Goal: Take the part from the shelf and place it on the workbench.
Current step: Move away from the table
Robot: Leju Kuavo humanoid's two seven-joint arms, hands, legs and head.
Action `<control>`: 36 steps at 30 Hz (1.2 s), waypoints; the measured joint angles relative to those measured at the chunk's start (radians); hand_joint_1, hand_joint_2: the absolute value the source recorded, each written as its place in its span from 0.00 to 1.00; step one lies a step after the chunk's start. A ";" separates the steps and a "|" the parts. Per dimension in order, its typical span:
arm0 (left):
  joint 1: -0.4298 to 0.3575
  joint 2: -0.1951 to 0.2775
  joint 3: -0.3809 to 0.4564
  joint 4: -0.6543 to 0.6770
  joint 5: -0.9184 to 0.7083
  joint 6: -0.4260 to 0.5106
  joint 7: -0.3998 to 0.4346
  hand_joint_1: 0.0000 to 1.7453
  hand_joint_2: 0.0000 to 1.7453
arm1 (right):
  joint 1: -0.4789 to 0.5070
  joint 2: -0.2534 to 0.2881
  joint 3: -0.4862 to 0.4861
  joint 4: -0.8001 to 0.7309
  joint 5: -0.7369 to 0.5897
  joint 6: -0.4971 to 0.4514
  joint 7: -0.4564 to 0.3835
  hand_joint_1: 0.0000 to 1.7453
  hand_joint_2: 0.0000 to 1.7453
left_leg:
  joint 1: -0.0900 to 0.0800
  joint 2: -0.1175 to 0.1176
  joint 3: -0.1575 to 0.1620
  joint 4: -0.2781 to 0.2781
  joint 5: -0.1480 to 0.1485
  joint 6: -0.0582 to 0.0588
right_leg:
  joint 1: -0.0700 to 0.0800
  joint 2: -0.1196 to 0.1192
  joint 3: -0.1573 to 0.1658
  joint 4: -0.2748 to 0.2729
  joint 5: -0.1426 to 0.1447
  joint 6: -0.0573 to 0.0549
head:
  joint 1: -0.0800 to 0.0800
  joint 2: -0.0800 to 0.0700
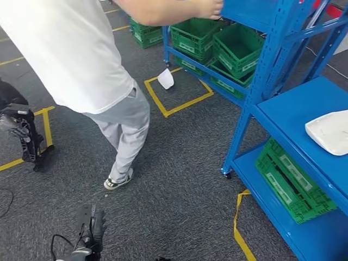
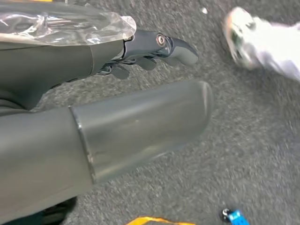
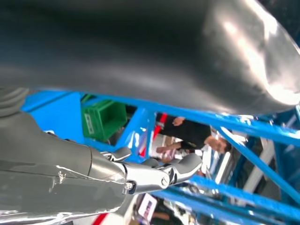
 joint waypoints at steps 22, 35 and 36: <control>0.048 0.003 0.024 0.000 0.020 -0.007 -0.032 0.00 0.00 | -0.065 0.012 0.080 0.061 0.025 -0.012 0.011 0.00 0.00 | 0.003 0.125 0.113 -0.192 0.047 -0.010 | -0.012 -0.102 0.006 -0.002 -0.006 0.031 | 0.007 0.000; 0.041 0.000 0.025 0.000 0.005 -0.009 -0.021 0.00 0.00 | -0.061 0.012 0.091 0.053 0.028 -0.033 0.034 0.00 0.00 | 0.000 -0.049 0.079 -0.183 0.072 0.016 | -0.003 0.061 0.001 -0.006 0.006 0.018 | -0.007 0.000; 0.039 -0.001 0.025 0.000 0.005 -0.009 -0.020 0.00 0.00 | -0.059 0.012 0.091 0.052 0.028 -0.033 0.034 0.00 0.00 | 0.000 -0.037 0.081 -0.186 0.074 0.019 | -0.005 0.072 -0.003 -0.008 0.008 0.023 | -0.007 0.000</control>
